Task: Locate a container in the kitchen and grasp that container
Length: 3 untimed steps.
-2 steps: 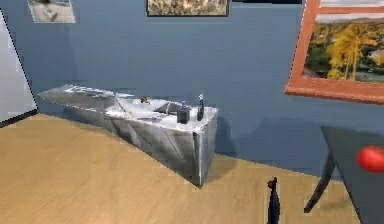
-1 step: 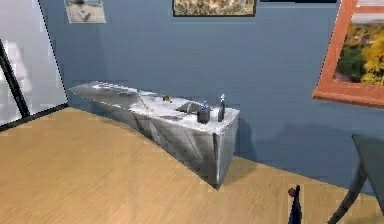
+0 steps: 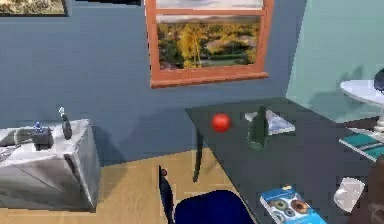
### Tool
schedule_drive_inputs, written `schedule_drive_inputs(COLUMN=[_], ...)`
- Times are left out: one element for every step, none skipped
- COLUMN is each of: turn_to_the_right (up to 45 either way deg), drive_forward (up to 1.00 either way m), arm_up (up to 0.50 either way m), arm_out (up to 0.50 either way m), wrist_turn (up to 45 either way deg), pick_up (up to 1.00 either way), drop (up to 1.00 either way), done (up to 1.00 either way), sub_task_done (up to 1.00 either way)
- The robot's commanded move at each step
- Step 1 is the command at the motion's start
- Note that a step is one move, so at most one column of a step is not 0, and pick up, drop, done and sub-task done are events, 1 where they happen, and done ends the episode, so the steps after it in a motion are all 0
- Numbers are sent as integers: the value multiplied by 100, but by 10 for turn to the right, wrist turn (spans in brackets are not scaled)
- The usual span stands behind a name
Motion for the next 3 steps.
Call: schedule_drive_inputs(turn_to_the_right=[450, 240, 30], drive_forward=[0, 0, 0], arm_up=[0, 0, 0], arm_out=[0, 0, 0], wrist_turn=[0, 0, 0], pick_up=[0, 0, 0], drop=[0, 0, 0], done=[0, 0, 0], sub_task_done=[0, 0, 0])
